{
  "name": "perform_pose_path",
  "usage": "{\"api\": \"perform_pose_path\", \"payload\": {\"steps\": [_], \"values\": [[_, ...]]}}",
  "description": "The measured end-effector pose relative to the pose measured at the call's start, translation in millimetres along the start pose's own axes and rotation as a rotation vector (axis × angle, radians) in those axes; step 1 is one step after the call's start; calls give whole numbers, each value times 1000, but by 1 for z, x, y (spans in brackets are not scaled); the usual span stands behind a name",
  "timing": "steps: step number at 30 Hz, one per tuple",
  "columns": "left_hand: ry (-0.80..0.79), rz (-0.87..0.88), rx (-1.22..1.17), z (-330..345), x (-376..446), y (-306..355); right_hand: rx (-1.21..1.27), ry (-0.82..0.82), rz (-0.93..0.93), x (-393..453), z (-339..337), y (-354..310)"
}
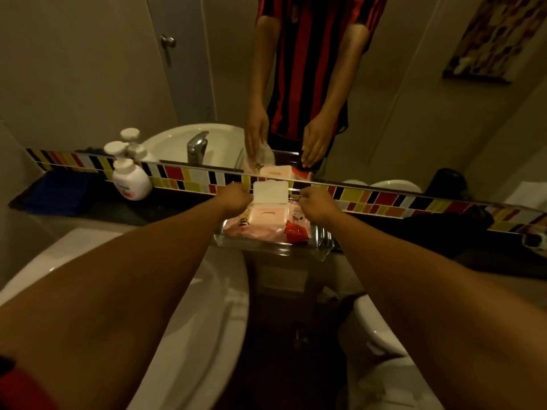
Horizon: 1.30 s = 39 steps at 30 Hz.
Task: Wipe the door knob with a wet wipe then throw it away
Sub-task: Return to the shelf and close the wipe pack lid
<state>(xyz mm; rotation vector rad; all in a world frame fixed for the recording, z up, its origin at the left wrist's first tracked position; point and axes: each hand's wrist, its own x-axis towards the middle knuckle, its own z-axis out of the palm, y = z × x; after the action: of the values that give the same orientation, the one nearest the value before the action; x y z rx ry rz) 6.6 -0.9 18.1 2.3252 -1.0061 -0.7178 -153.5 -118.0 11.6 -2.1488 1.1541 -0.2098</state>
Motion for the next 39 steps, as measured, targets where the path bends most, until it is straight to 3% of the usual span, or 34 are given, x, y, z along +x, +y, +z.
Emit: {"api": "perform_pose_path", "payload": {"steps": [5,11,17,26,39], "values": [[-8,-102,-204,20,45,-16,83,14,99,35,21,4],[20,-181,-716,24,58,-22,387,102,194,51,48,4],[-27,-193,-882,22,45,-22,516,89,176,46,51,1],[9,-114,-537,35,26,-32,482,81,157,26,52,13],[49,95,-143,51,32,-34,27,6,44,27,72,23]]}}
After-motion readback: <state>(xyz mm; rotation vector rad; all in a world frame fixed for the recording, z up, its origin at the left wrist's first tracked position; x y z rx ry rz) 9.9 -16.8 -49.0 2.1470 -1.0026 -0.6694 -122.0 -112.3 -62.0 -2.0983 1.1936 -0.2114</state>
